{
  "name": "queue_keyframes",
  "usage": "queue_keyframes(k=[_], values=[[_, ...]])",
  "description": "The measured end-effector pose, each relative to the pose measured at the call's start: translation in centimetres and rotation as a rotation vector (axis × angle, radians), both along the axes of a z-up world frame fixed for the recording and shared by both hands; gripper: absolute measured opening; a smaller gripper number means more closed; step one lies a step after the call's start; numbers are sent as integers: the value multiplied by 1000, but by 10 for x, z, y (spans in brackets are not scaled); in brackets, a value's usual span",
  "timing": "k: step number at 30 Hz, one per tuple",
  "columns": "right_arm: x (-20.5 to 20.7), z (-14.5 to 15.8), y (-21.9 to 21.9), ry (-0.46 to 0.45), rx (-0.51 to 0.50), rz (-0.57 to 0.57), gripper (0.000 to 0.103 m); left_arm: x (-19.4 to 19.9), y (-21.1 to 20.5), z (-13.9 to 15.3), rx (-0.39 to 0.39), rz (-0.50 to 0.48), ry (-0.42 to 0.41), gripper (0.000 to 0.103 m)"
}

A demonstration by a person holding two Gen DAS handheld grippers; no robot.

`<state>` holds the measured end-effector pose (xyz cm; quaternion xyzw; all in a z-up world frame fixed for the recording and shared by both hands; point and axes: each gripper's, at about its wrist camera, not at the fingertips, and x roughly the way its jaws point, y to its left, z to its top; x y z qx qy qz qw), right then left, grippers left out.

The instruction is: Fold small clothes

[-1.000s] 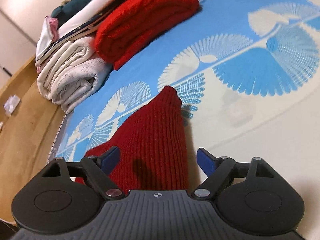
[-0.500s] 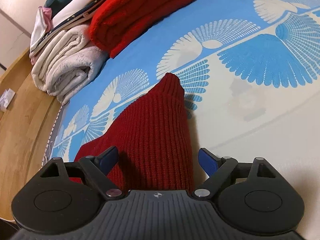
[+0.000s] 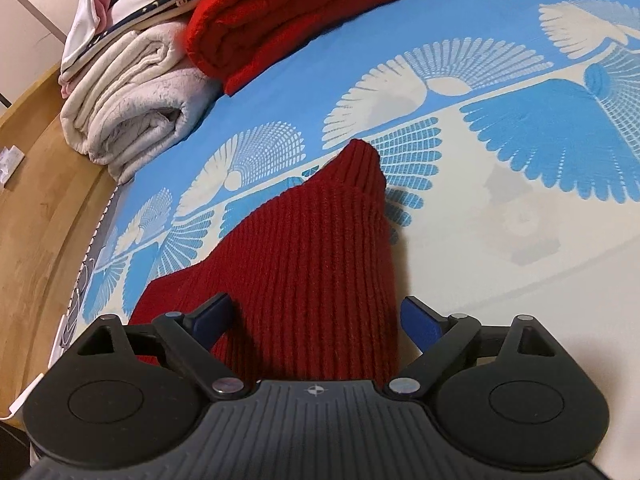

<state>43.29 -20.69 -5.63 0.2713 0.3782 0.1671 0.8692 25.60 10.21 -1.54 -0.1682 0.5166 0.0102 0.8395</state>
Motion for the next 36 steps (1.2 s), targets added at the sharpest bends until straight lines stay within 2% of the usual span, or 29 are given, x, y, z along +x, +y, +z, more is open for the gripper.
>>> queue_keyframes(k=[8,19,29,34,36], values=[[7,-5,2,20,18,-5,93,3,-2,0,-10,10,3,102],[10,-7,6,27,14,-19,93,-1,13,2,-83,60,16,102],[11,-8,9,30,12,-23,94,-5,15,6,-104,78,13,102],[12,-8,8,33,12,-23,94,-8,27,13,-167,138,-39,102],[12,-9,8,34,16,-33,94,-7,32,13,-167,176,-44,102]])
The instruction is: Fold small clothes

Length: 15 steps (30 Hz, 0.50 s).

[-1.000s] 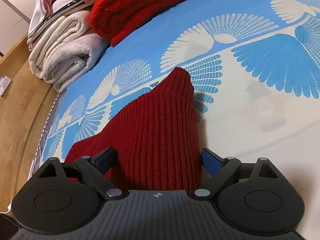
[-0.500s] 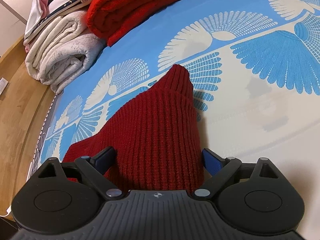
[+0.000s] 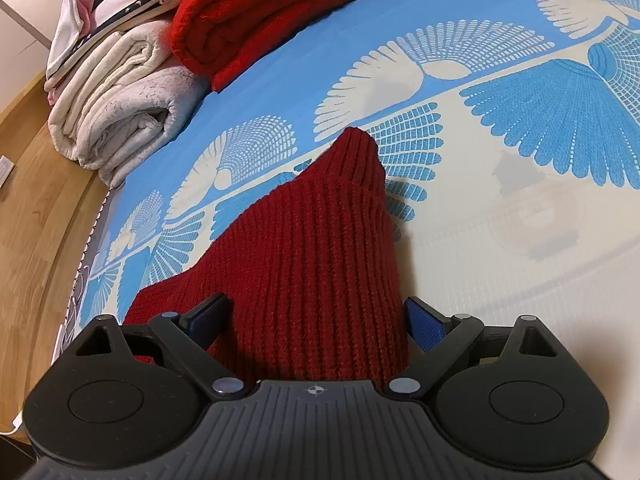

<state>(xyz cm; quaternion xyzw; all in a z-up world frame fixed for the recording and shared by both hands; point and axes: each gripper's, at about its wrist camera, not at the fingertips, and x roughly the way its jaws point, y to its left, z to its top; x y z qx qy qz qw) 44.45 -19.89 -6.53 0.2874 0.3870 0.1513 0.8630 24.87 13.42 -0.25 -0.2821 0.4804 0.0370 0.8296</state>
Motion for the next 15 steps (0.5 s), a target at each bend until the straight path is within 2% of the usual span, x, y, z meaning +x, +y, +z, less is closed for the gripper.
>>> queue_keyframes(k=[2,4,5,6,7,8,10,12,15], values=[[-3,1,4,-14,-21,-6,88,7,6,-7,14,52,39,102],[-7,7,13,-45,-86,8,71,14,17,-19,21,122,104,96],[-9,10,16,-59,-107,14,63,17,22,-26,-18,145,129,85],[-11,13,20,-71,-129,18,60,19,23,-30,-58,148,126,74],[-14,16,23,-79,-155,20,56,22,21,-30,-50,129,113,66],[-15,19,24,-85,-169,19,53,24,14,-25,14,106,91,54],[-18,21,23,-85,-188,11,51,30,-1,-14,135,47,27,46],[-22,22,17,-53,-187,-16,49,41,-6,-9,201,31,3,45],[-40,20,-2,10,-161,-71,48,72,-1,-3,223,-17,-14,45]])
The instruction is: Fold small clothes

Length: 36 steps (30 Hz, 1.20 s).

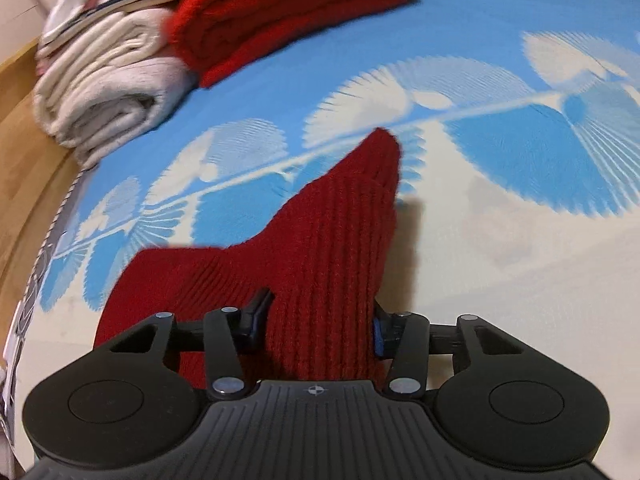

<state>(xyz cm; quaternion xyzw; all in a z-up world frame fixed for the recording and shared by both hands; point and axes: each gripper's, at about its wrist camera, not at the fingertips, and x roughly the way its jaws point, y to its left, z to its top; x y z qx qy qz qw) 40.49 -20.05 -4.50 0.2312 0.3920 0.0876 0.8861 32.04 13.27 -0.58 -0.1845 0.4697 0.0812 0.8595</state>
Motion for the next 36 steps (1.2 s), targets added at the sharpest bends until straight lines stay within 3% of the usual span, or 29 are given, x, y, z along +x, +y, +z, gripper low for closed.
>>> queue_keyframes(k=[4,7,10,13,15,17,20,22,27,29,30,31,32,33,34,35,36], values=[[-50,-5,-30,60,62,-60,47,38,9,3,-28,-132,-40,48],[-88,-8,-46,104,124,-75,48,54,0,5,-20,-185,-46,58],[-118,-18,-63,136,214,-79,57,60,-17,12,9,-223,-61,63],[-132,-14,-89,132,228,-89,77,48,-24,21,66,-172,-82,89],[-136,-2,-107,68,164,-134,78,28,-14,28,31,-131,-113,90],[-136,12,-120,-36,95,-157,84,5,-1,31,-28,-96,-111,90],[-116,21,-122,-122,99,-14,88,-27,8,28,-174,-23,-76,90],[-93,14,-114,-107,140,73,89,-48,2,15,-217,-23,-30,90],[-47,-26,-88,51,129,88,90,-77,-24,-35,-303,-2,103,90],[-50,-36,-73,60,76,119,94,-80,-32,-41,-293,23,85,95],[-52,-33,-64,46,23,143,94,-78,-36,-39,-269,14,78,94],[-55,-29,-58,41,-8,156,89,-74,-38,-35,-248,-3,66,83],[-59,-25,-57,37,-16,153,80,-71,-38,-29,-249,-34,34,60],[-62,-22,-57,31,-30,160,74,-67,-38,-24,-225,-43,26,59],[-65,-20,-59,28,-62,166,55,-63,-37,-18,-187,-31,16,47],[-67,-20,-62,29,-66,172,45,-59,-36,-14,-152,-17,2,37],[-69,-19,-63,33,-55,179,41,-55,-34,-11,-123,-8,-15,26]])
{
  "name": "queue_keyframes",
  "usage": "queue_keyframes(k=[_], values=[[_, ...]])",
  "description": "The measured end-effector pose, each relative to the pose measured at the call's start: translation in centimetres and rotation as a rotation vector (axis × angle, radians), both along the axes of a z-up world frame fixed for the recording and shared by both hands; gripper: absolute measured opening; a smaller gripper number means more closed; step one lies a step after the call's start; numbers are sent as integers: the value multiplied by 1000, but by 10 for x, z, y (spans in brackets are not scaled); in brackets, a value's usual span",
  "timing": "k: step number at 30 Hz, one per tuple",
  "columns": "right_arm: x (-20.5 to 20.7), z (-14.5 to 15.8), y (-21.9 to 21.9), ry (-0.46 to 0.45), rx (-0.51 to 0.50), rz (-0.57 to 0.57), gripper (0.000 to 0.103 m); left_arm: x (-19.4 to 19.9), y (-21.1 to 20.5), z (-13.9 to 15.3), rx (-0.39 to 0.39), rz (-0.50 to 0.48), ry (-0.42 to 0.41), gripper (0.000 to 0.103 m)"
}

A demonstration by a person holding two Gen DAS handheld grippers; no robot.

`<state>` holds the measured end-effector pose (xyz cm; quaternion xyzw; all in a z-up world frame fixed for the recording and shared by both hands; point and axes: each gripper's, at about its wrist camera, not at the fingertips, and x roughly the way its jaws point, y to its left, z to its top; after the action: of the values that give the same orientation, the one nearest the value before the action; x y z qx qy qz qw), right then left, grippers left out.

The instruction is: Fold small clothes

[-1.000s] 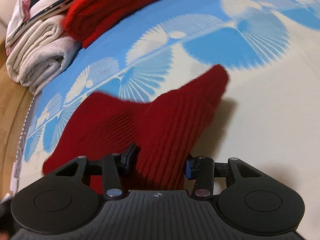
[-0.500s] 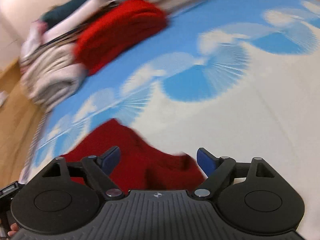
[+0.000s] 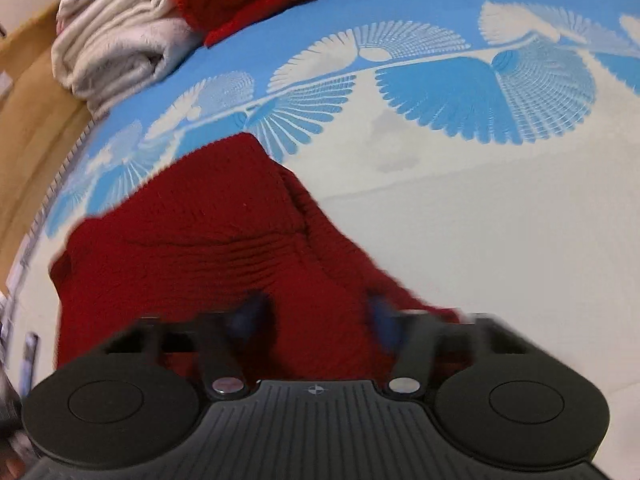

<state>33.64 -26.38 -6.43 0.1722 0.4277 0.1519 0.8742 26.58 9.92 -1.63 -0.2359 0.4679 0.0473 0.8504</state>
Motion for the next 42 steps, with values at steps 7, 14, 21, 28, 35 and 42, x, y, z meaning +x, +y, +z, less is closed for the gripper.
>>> queue_keyframes(k=[7,14,21,28,35,42], values=[[-25,-3,15,-75,-59,-8,22,57,7,11,81,-58,-10,22],[-7,-1,15,-122,-5,-182,16,131,-18,18,153,-154,-51,22],[14,6,5,-125,45,-257,15,183,-39,27,153,-229,-100,22],[36,11,-12,-158,30,-352,15,227,-64,17,174,-269,-93,22],[44,-2,-7,-101,25,-338,39,193,-19,-2,146,-227,-70,55],[17,48,13,-279,49,-237,54,130,-13,38,148,-217,-157,62]])
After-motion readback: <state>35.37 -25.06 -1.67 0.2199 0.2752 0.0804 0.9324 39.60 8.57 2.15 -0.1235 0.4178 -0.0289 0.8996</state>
